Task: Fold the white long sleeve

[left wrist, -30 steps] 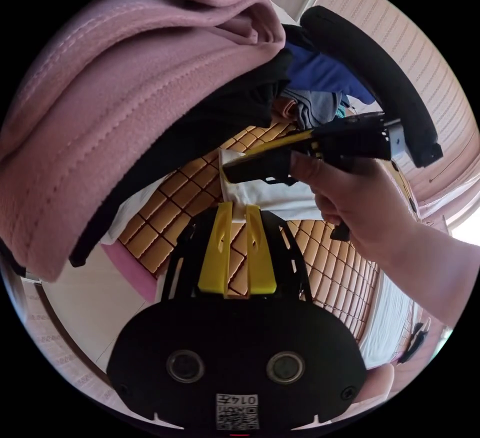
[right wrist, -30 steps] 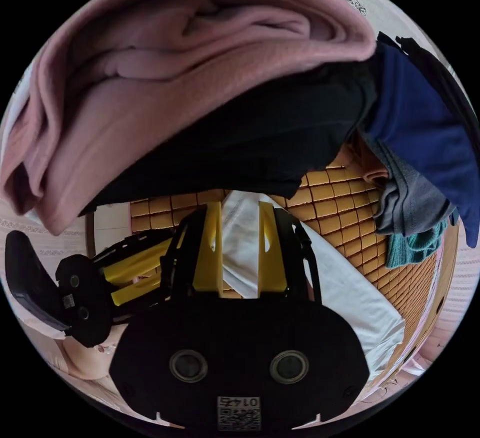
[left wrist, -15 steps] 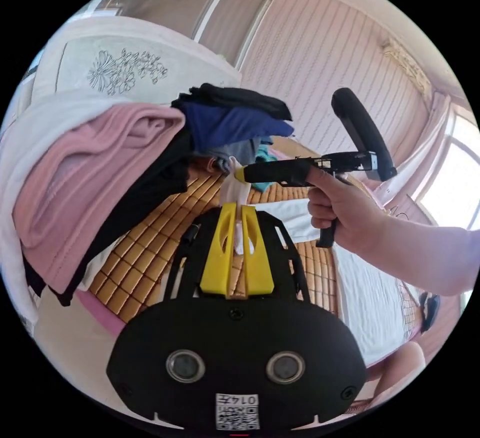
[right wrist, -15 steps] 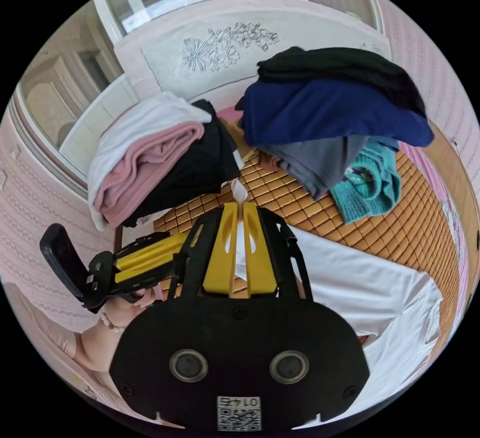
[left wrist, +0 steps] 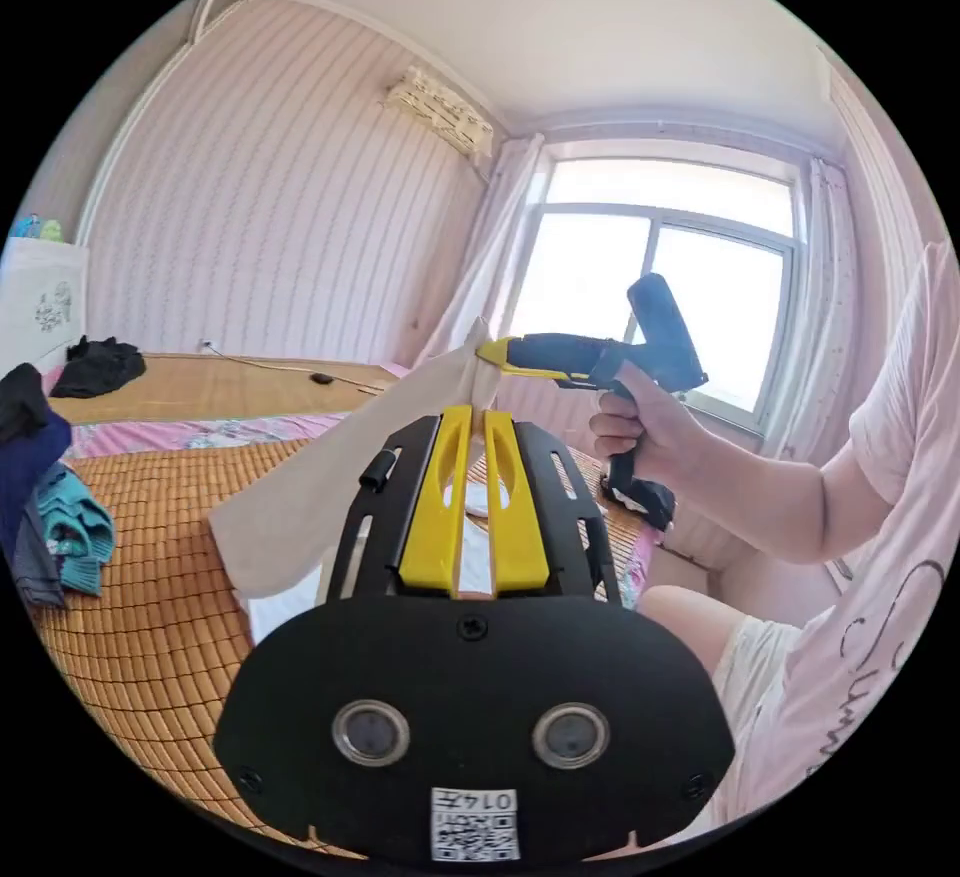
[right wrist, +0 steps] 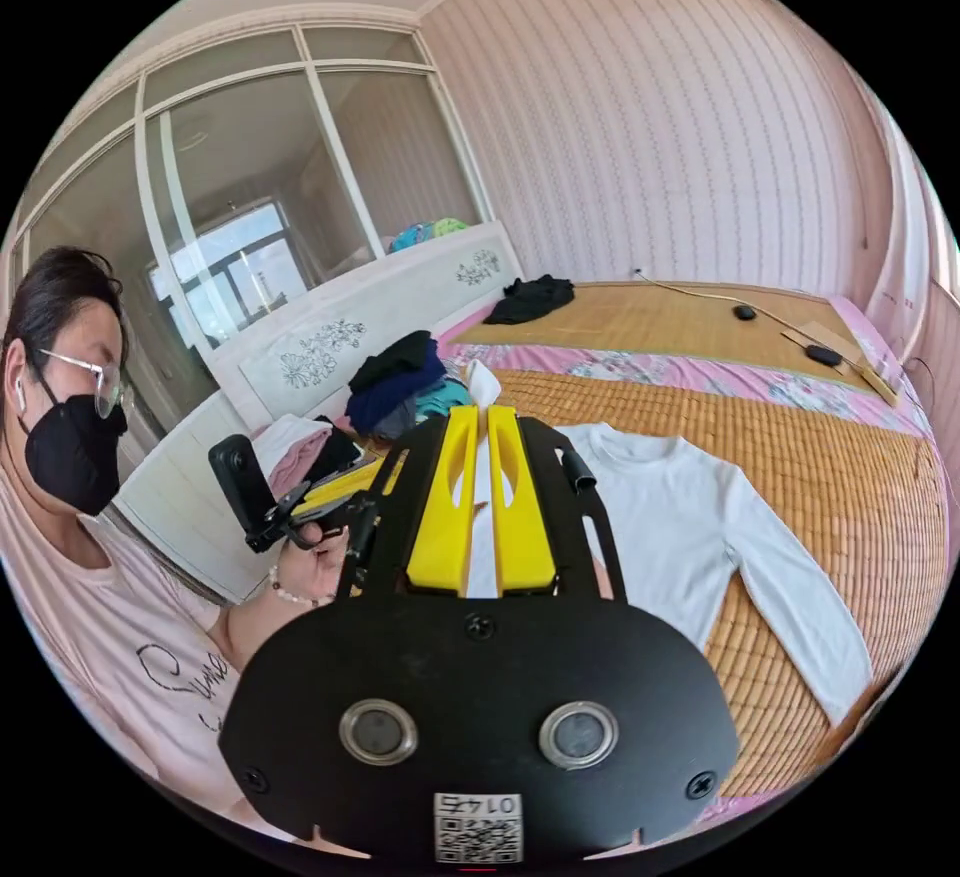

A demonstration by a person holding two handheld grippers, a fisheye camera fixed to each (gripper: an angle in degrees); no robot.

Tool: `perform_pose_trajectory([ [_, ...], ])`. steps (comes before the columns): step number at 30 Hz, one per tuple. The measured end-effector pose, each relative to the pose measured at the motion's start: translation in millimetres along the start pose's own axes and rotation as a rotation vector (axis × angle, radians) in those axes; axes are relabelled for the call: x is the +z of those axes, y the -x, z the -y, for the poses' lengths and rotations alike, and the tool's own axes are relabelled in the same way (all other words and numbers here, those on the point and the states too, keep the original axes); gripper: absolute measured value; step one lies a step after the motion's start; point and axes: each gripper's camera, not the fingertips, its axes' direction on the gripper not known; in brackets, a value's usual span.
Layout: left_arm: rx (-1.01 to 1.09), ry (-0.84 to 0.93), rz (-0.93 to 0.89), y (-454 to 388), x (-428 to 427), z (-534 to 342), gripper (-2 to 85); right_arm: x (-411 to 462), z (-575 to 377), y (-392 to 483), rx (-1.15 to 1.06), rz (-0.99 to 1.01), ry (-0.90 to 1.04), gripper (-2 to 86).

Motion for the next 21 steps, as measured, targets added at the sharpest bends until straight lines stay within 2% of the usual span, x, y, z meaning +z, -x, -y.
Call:
perform_pose_trajectory([
  [2, 0.007, 0.142, -0.031, -18.7, 41.1, -20.5, 0.3, -2.9, -54.2, -43.9, 0.115, -0.117, 0.145, 0.2],
  [4, 0.009, 0.314, -0.060, -35.6, 86.9, -50.9, 0.5, 5.2, -93.1, -74.9, 0.215, -0.127, 0.233, 0.2],
  [7, 0.012, 0.464, -0.065, -48.5, 121.7, -74.6, 0.8, 15.3, -137.4, -111.2, 0.342, -0.098, 0.289, 0.3],
  [11, 0.043, 0.539, -0.125, -62.6, 143.4, -83.3, 1.5, 6.4, -168.4, -140.3, 0.452, -0.060, 0.280, 0.4],
  [16, 0.051, 0.626, -0.211, -62.1, 151.9, -90.2, 5.6, -5.4, -194.5, -164.6, 0.490, -0.218, 0.450, 0.3],
  [17, 0.059, 0.635, -0.199, -58.8, 150.0, -90.0, 5.9, -6.6, -192.2, -165.7, 0.463, -0.246, 0.473, 0.3],
  [21, 0.078, 0.652, 0.038, -3.7, 130.4, -77.6, 5.7, 17.7, -145.8, -166.7, 0.290, -0.255, 0.479, 1.1],
])
